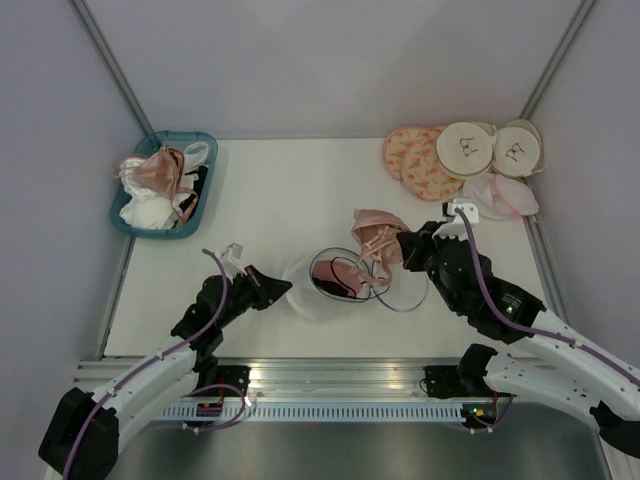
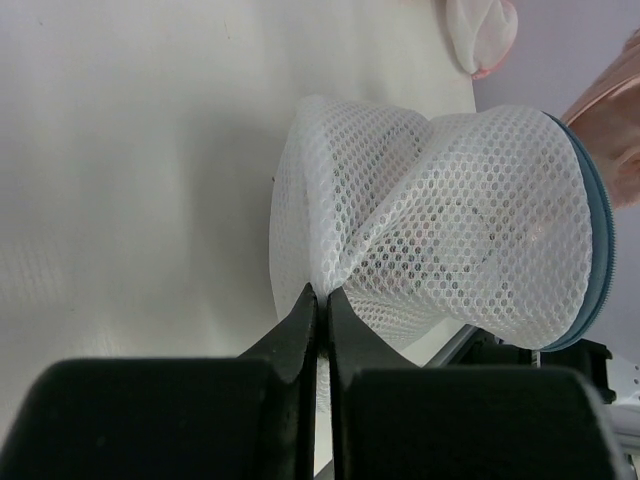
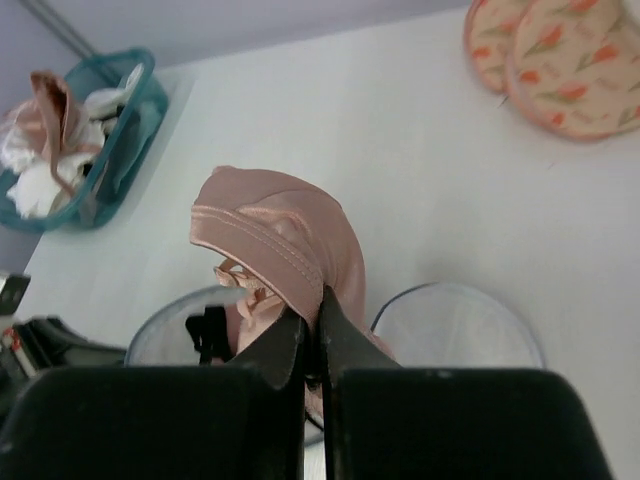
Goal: Unzip the laundry bag and remove the bra
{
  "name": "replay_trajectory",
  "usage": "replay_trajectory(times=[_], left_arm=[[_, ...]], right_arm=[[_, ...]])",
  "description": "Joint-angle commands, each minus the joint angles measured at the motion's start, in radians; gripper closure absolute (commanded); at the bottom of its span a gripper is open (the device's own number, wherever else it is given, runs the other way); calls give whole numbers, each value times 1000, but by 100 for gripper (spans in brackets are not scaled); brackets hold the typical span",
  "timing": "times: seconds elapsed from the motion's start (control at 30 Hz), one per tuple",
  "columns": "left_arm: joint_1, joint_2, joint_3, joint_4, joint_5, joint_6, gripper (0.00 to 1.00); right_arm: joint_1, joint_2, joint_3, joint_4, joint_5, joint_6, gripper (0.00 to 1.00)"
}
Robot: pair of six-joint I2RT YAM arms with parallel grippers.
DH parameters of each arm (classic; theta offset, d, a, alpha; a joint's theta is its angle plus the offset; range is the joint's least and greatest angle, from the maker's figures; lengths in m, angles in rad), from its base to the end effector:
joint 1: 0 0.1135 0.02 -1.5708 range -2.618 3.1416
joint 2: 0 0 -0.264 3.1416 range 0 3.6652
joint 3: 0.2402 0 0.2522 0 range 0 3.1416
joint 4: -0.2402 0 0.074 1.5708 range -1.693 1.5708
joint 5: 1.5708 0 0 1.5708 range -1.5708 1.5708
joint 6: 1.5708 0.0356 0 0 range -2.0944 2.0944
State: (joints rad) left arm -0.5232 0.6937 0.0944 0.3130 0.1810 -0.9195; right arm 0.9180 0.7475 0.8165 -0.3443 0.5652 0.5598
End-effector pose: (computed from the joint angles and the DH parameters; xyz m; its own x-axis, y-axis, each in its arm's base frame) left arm 0.1334 -0.0844 0.1629 -0.6581 -0.5235 -0.5411 0.1941 0.5765 -0.7937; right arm 0.1164 0.1209 0.3414 -0.3299 0.3068 -0.8928 -0.2155 0.8963 0.3877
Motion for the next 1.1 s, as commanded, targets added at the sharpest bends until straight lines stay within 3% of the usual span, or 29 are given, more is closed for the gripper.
replay_trajectory(times=[0.0,0.1,0.23,0.27,0.33,0.37,0.63,0.83,1.07], left_arm=[[2,0,18,5,-3,4,98],[2,-5,18,-11,2,7,98],[2,-10,16,-17,8,13,96],[2,-3,22,-26,11,18,66],[2,-6,30,-78,0,11,27],[2,-26,42,-104,-12,8,1],[2,-314,71,-209,-58,100,0],[2,-483,120,-155,109,344,0],[2,-549,182,-120,219,510,0]], right_arm=[[-4,6,133,-13,226,-96,99],[-5,38,220,26,337,-167,100],[-13,110,308,91,322,-267,100],[-14,133,355,94,305,-293,100],[-16,205,401,91,274,-316,100],[-18,226,439,88,256,-320,100],[-28,323,472,54,-46,-305,99],[-33,351,447,28,-347,-282,100],[-33,400,454,-21,-669,-265,99]])
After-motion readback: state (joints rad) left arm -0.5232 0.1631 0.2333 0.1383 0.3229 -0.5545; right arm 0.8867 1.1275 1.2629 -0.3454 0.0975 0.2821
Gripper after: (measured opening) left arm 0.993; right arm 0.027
